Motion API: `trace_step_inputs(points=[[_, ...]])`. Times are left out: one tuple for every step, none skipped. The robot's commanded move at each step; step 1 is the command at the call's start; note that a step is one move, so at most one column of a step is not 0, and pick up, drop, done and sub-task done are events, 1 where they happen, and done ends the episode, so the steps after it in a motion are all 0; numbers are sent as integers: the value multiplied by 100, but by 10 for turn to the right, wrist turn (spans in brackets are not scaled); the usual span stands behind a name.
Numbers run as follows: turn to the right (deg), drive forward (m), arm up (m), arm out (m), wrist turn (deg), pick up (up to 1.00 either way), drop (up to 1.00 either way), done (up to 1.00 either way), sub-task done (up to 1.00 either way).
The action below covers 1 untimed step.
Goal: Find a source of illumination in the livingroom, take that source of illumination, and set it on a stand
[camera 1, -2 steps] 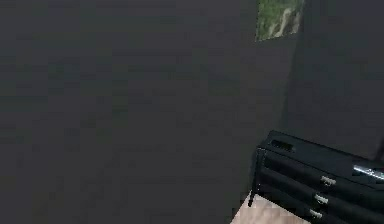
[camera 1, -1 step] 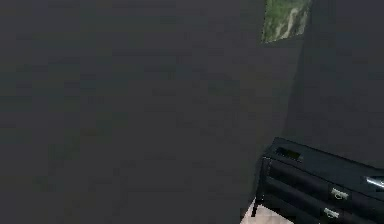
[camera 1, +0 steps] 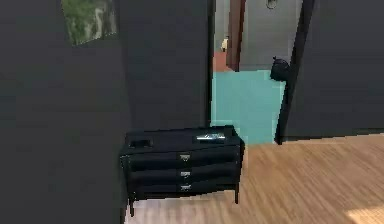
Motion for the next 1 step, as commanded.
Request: trace_step_inputs(points=[[450,0,0,0,0,0,0,0,0]])
